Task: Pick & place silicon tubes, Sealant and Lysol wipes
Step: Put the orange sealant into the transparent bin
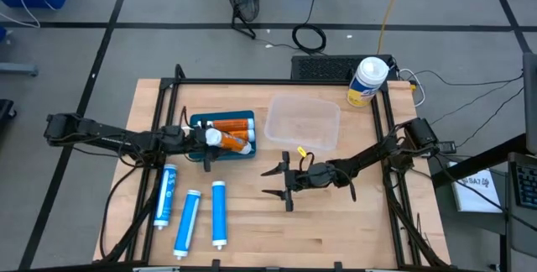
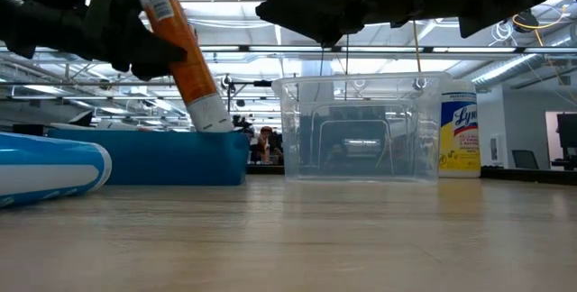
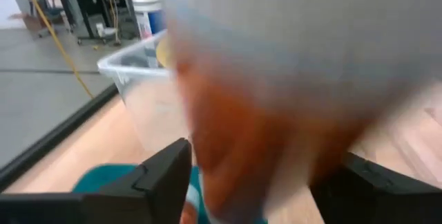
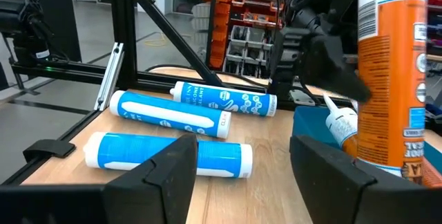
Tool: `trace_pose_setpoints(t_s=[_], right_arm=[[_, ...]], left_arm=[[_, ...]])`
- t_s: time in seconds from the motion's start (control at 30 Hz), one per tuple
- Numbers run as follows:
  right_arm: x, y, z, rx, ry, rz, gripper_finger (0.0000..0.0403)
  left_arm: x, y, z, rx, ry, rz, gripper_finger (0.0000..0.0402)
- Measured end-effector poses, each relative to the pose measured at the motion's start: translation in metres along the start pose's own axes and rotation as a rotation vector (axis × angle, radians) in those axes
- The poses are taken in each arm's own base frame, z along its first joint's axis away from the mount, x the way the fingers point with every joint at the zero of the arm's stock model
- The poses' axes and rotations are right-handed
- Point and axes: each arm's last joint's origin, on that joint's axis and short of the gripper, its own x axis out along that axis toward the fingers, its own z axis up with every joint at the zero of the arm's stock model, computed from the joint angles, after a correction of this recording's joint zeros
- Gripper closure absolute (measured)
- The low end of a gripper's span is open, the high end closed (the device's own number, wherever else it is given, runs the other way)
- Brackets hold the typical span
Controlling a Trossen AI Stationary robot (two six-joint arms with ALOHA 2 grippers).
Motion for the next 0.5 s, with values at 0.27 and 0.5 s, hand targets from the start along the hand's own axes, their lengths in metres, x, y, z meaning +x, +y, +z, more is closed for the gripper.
trace_pose_setpoints(t_s=[0.27, 0.5], right_arm=[[0.0001, 0.0, -0.0005, -0.001, 0.006, 0.0, 0.0191], [0.0001, 0.0, -0.0005, -0.001, 0.006, 0.0, 0.0191]], left_arm=[[-0.0006, -0.0028, -0.0006, -0.007, 0.002, -0.014, 0.0099], [-0.0006, -0.003, -0.0003, -0.001, -0.001, -0.012, 0.0101]])
